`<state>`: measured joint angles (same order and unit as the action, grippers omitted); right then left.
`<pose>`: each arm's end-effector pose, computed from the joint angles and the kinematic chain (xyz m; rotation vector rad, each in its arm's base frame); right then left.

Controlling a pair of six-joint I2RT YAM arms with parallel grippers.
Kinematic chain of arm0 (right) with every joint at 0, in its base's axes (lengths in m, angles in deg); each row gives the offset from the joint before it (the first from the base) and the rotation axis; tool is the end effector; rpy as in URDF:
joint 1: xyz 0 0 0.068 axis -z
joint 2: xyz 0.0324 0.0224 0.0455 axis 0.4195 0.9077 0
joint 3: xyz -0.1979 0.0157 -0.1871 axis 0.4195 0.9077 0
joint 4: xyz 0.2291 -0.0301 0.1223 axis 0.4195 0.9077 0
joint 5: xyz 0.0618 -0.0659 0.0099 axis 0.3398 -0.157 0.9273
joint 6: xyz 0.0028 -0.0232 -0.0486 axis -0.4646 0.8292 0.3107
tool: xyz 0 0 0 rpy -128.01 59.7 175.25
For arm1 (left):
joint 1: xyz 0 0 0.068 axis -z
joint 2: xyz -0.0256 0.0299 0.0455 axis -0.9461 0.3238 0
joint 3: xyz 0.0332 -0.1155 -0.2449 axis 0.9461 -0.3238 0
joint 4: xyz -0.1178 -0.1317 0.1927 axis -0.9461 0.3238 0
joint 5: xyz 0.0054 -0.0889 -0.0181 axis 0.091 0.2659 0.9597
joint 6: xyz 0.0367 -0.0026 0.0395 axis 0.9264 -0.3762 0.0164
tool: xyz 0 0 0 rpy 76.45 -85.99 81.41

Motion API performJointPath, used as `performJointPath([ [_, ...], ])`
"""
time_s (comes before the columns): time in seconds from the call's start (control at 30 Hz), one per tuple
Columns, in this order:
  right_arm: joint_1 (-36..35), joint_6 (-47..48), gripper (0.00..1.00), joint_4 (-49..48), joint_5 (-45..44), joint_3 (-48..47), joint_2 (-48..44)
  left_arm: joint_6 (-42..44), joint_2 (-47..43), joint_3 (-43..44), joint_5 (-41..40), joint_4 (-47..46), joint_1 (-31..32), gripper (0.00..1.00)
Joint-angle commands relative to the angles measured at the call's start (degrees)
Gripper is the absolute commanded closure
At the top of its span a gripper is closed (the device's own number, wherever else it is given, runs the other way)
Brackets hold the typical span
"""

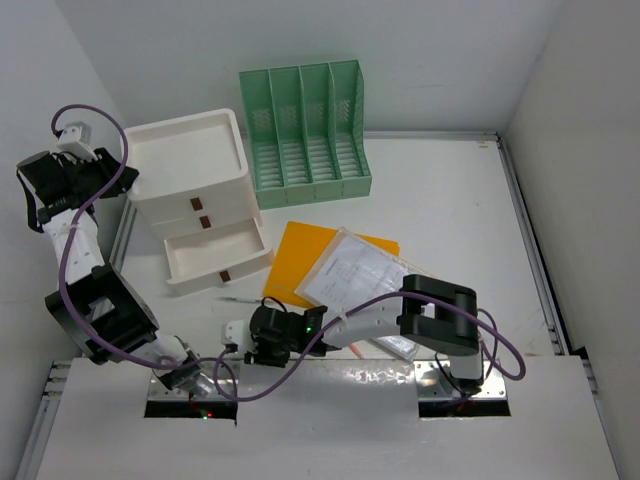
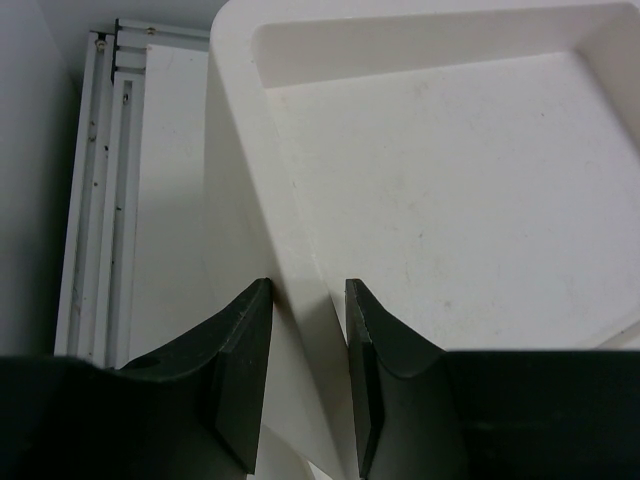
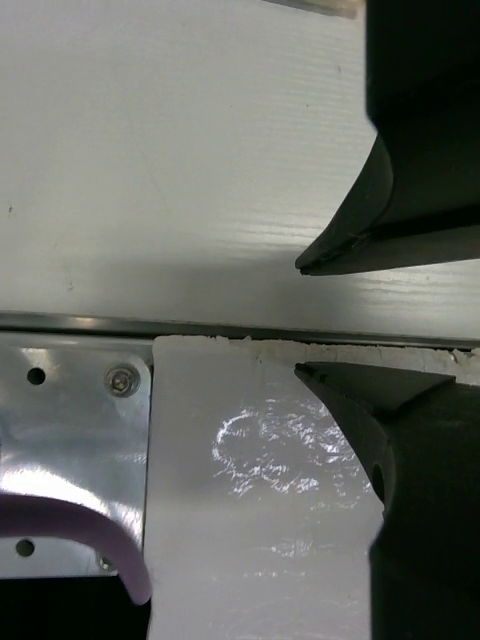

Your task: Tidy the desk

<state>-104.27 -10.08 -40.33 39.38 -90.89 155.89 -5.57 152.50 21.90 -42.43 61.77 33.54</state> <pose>0.0684 0.3868 0.1326 -1.6762 1.8749 0.7193 0.2797 0.1838 0.3266 -0.0618 1.9315 -0.2861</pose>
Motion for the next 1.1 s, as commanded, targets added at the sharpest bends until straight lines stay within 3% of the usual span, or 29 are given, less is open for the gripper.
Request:
performJointPath([
  [0.0,0.3,5.0,0.61,-0.2,-2.0,-1.7,-2.3,2.0,2.0,-4.3,-0.8,15.3,0.0,1.0],
  [0.17,3.7,10.5,0.47,1.3,-4.1,-5.3,-1.0,1.6,2.2,-4.4,-0.6,15.1,0.0,1.0],
  [0.4,12.1,6.6,0.46,1.5,-5.2,-15.1,4.7,2.1,1.8,-4.4,-1.0,15.6,0.0,1.0],
  [0.57,12.8,4.5,0.47,6.1,-6.5,-22.2,12.5,2.0,2.2,-4.3,-1.0,15.2,0.0,1.0],
  [0.77,12.8,4.2,0.47,6.4,-2.4,-22.5,16.8,2.2,2.5,-4.3,-0.8,15.2,0.1,1.0],
  [0.87,12.7,3.6,0.63,9.0,-2.8,-24.1,18.9,2.0,2.6,-4.4,-0.7,14.9,0.0,1.0],
  [0.9,12.7,3.4,0.81,9.7,-2.8,-24.6,19.2,1.9,2.7,-4.4,-0.7,14.9,0.0,1.0],
  [0.97,12.4,3.6,0.96,11.1,-1.4,-24.4,19.4,1.7,2.8,-4.2,-0.5,14.9,0.1,1.0],
  [1.07,10.5,8.5,1.0,9.1,1.9,-19.9,16.0,1.7,2.6,-4.2,-0.5,14.8,0.1,1.0],
])
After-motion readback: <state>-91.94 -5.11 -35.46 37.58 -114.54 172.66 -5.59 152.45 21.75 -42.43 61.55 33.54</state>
